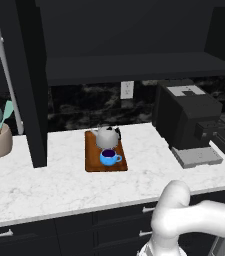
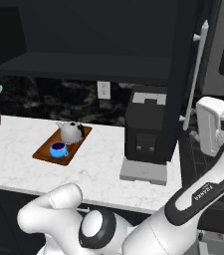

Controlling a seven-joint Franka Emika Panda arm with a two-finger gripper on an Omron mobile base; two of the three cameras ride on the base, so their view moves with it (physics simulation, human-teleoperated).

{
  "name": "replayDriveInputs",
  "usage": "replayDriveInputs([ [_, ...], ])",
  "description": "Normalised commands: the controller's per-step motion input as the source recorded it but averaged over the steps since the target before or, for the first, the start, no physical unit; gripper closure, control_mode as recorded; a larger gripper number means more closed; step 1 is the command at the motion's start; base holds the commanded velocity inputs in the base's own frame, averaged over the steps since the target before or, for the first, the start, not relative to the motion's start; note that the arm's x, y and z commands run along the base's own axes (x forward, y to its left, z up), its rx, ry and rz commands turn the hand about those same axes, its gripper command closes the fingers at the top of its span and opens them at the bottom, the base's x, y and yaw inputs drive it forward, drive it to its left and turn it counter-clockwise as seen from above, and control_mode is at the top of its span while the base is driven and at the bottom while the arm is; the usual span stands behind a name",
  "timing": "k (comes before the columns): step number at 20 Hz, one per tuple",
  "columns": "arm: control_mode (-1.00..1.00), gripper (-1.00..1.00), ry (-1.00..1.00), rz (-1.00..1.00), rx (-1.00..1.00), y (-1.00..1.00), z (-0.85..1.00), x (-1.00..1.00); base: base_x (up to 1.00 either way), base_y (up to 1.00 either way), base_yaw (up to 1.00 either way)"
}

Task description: Pick the kettle from the counter and place it on the tray. Then pick the mug from the cabinet and place it on the tray. Then close the cabinet doors.

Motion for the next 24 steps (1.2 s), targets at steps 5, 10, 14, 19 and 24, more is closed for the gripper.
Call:
replayDriveInputs([
  [5,-1.00,-1.00,0.00,0.00,-0.10,1.00,0.00,0.49,0.00,0.00,0.00],
  [10,-1.00,-1.00,-0.01,-0.02,-0.10,0.99,0.00,0.72,0.00,0.00,0.00],
  [14,-1.00,-1.00,-0.02,-0.09,-0.09,0.92,0.00,0.95,0.00,0.00,0.00],
  [19,-1.00,-1.00,-0.01,-0.17,-0.12,0.85,0.00,1.00,0.00,0.00,0.00],
  [24,-1.00,-1.00,-0.01,-0.24,-0.12,0.72,0.00,1.00,0.00,0.00,0.00],
])
